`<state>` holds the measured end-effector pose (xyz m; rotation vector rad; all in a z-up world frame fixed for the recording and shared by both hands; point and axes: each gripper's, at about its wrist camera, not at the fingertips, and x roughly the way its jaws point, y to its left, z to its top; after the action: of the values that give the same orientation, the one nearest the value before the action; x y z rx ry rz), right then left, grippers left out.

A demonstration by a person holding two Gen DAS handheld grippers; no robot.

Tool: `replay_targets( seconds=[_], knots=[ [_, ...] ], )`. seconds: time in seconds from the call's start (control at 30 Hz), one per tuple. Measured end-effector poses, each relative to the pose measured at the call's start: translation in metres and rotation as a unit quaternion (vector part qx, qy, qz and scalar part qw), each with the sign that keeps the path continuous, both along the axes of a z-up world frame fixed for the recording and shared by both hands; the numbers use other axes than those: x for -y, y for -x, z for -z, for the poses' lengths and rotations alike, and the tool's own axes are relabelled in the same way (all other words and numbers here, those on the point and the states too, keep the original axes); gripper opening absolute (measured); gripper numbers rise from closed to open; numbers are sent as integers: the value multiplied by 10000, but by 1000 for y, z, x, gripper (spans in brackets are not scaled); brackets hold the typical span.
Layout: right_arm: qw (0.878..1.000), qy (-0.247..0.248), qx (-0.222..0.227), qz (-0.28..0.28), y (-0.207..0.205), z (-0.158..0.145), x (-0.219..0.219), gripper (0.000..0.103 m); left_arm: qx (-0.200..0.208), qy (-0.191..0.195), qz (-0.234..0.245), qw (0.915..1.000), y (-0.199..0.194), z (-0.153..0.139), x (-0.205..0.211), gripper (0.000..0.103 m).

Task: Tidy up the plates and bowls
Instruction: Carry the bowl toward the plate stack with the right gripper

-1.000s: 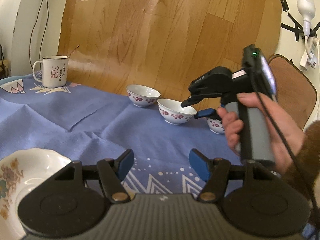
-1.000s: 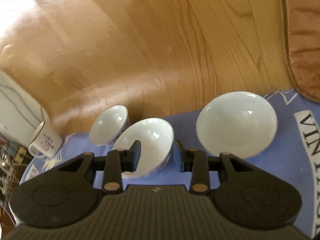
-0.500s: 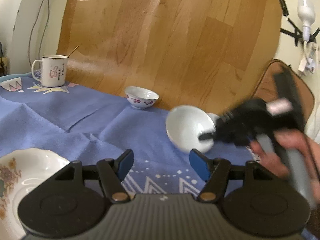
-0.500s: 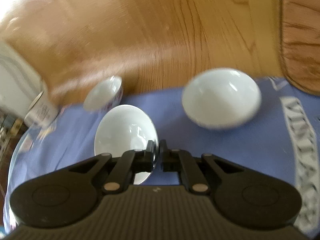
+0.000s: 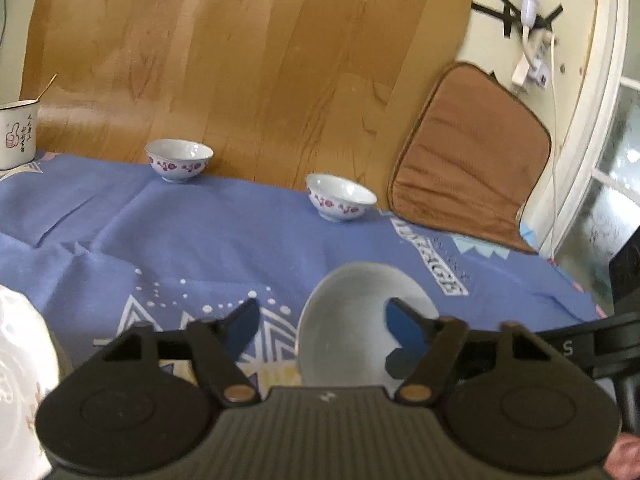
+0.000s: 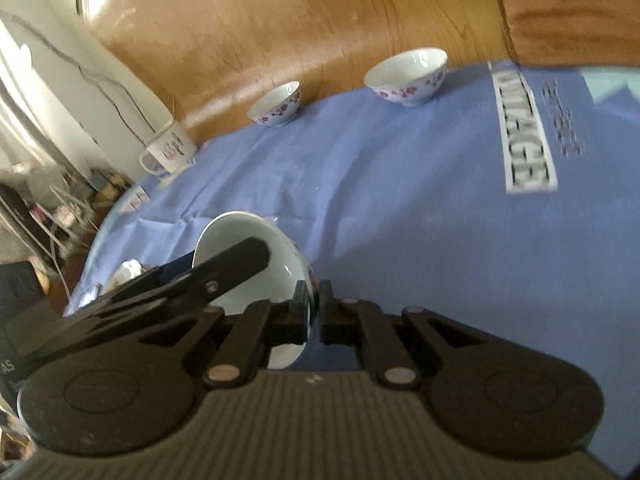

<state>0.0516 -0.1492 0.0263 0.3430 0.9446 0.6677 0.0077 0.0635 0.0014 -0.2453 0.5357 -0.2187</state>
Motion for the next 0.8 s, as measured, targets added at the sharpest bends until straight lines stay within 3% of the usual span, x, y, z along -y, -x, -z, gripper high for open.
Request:
replay_targets(
  seconds=[0.03, 0.1, 0.27, 0.4, 0.57, 0.8],
  knots=[
    [9999, -113, -68, 85, -1, 5, 2, 8, -63, -12, 22, 10000, -1, 1, 0, 44],
    [9992, -333, -102, 218, 3, 11, 5, 9, -159, 21, 103, 9998, -5, 4, 1, 28],
    [9973, -644, 110, 341, 6, 17, 7, 10, -119, 49, 96, 9999, -3, 4, 0, 25],
    [9944, -962, -63, 432, 4, 21, 15, 10, -183, 121, 28, 9998, -6, 4, -4, 24],
    [9915, -1164, 102, 572, 9, 19, 22, 26, -221, 97, -47, 9997, -7, 4, -4, 27],
    [9894, -1323, 102, 584, 9, 20, 26, 26, -161, 42, -182, 9997, -4, 3, -4, 27]
  ],
)
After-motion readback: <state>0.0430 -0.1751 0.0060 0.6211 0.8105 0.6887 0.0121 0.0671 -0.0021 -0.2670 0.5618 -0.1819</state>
